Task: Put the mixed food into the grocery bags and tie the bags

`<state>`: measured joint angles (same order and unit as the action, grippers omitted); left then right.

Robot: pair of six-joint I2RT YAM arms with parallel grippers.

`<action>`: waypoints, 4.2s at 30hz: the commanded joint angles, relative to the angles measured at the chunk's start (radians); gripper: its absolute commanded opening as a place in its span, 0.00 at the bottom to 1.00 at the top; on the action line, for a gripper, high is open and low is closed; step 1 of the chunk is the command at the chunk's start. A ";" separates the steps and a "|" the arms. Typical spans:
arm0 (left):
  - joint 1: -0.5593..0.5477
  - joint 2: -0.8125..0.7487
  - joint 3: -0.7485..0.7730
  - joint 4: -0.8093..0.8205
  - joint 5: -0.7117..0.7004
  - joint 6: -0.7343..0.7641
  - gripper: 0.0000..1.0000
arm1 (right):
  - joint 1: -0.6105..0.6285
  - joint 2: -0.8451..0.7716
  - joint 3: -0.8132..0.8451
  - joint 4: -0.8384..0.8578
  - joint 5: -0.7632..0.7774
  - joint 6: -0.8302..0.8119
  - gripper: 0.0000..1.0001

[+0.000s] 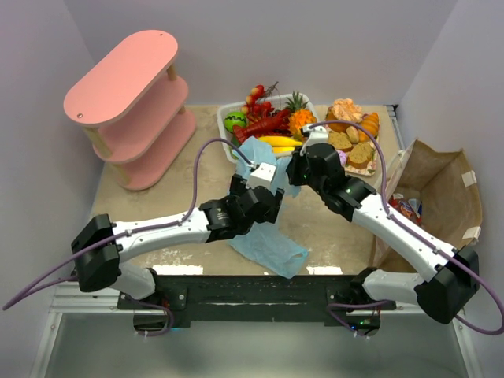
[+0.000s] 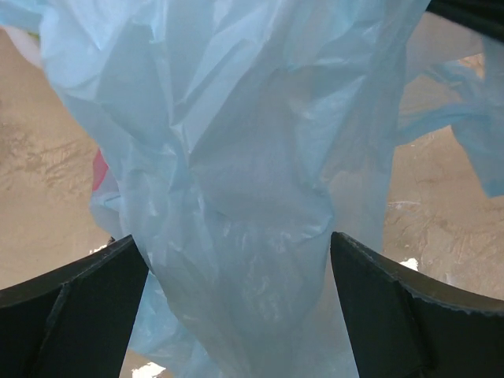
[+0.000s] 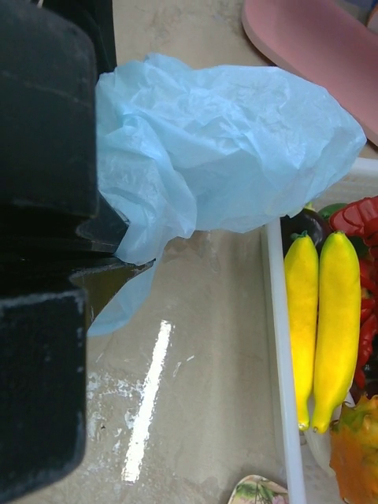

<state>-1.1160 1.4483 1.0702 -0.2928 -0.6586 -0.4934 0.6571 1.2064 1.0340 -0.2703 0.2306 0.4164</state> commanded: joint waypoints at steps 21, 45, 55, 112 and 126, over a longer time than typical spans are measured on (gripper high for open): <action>0.656 -0.192 -0.098 0.130 1.420 0.306 0.00 | 0.010 -0.091 0.113 -0.128 -0.069 -0.271 0.46; 0.769 -0.255 -0.418 0.397 1.768 -0.165 0.00 | -0.177 0.205 0.517 -0.210 -0.149 -0.243 0.99; 0.841 -0.119 -0.432 0.488 1.771 -0.152 0.00 | -0.229 0.619 0.810 -0.187 0.070 -0.387 0.99; 0.867 -0.014 -0.374 0.495 1.821 -0.046 0.00 | -0.297 0.650 0.916 0.126 -0.109 -0.446 0.00; 0.890 0.112 -0.245 0.474 1.775 -0.086 0.00 | -0.042 0.127 0.356 0.230 -0.392 -0.246 0.00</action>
<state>-0.2398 1.5352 0.7784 0.1539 1.1065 -0.5583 0.5591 1.4078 1.4948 -0.0948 -0.0463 0.0658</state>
